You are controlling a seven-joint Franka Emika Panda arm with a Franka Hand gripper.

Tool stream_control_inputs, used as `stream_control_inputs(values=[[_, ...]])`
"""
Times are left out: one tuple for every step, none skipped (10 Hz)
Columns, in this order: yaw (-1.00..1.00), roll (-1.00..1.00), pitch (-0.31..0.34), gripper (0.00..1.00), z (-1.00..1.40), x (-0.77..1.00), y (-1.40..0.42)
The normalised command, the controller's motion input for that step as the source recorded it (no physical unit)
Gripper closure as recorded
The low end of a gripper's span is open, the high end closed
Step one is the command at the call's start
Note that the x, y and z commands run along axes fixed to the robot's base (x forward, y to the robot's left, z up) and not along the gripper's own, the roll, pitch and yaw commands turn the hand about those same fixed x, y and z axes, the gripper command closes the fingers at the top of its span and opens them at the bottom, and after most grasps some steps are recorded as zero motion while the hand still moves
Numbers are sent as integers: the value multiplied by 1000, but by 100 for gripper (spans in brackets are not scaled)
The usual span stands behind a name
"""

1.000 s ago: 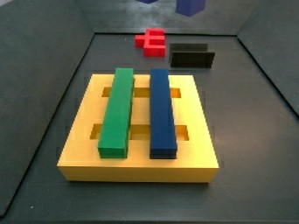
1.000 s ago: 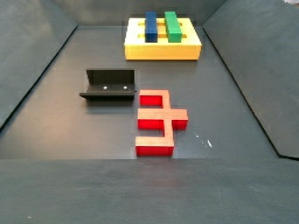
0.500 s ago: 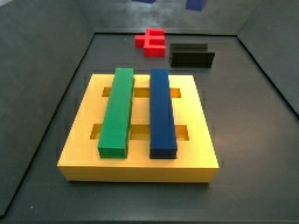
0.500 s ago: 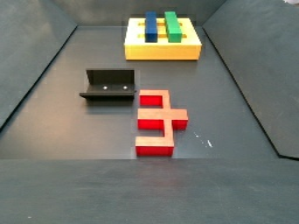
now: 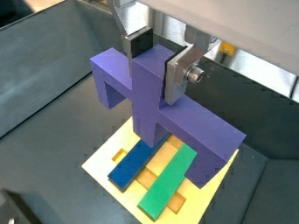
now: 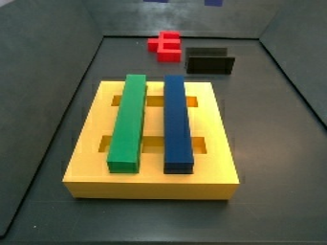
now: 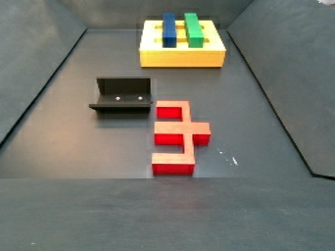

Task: Pick up the purple object. Move up. Move to above the board. Insert the purple object.
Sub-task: Move to above the board, then insert the purple object.

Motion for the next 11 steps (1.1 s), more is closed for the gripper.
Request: stream_control_inputs(values=[[233,71,117,100,30,49,-25],[0,0,0,100,-23,0,-46],[0,-163,-51,100,-234,57,-151],[0,-193,-43,100,-389,109,-189],[0,-209,-71,100,-400,54,-166],[0,-151,-76,100,-340,26,-220],[0,-33,-36,100,-266,71,-354],[0,0,-44,100,-283,34,-434],[0,0,-39,100,-297,9,-437],[0,11,-24,100,-291,17,-469],[31,110,-71,100,-331,0,-569]])
